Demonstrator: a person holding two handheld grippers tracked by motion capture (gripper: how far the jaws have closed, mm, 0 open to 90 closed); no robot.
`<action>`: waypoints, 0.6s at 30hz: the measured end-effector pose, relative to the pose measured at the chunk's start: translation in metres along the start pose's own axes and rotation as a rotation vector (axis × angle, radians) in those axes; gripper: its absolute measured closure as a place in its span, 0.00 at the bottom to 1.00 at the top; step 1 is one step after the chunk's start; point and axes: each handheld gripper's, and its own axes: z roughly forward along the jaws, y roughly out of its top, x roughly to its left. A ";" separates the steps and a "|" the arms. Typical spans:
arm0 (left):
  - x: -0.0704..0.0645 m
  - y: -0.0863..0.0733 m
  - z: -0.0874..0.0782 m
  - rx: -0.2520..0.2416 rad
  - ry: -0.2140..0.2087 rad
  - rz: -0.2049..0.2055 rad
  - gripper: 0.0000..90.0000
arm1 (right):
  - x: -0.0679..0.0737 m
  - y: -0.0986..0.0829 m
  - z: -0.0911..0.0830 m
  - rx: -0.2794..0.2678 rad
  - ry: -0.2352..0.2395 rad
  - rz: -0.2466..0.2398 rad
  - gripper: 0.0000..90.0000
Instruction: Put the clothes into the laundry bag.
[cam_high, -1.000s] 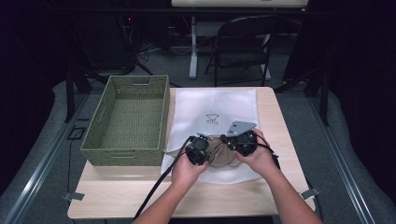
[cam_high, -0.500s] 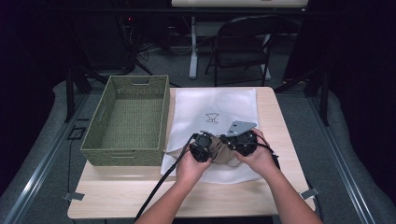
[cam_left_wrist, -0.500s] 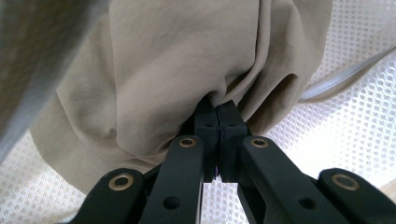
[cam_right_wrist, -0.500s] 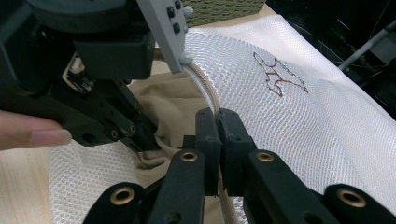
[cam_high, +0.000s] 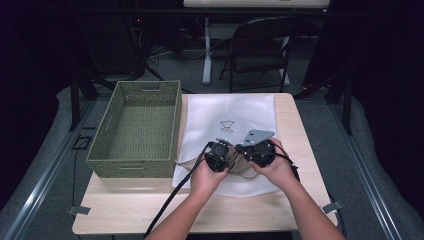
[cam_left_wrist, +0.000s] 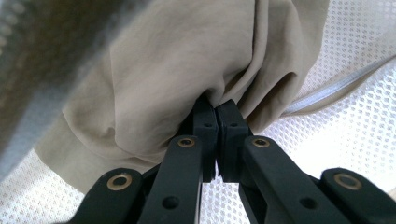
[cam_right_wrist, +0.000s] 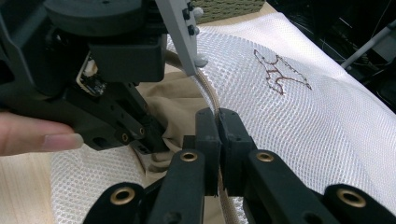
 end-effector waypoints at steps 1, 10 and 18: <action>0.000 0.000 -0.001 -0.002 -0.001 0.007 0.97 | 0.000 0.000 0.000 0.000 0.000 0.000 0.97; 0.002 -0.008 -0.013 -0.011 -0.022 0.021 0.91 | -0.001 -0.001 0.000 -0.005 0.003 0.004 0.97; 0.001 -0.021 -0.025 -0.032 -0.012 0.046 0.84 | 0.000 -0.002 0.001 0.001 0.005 -0.002 0.97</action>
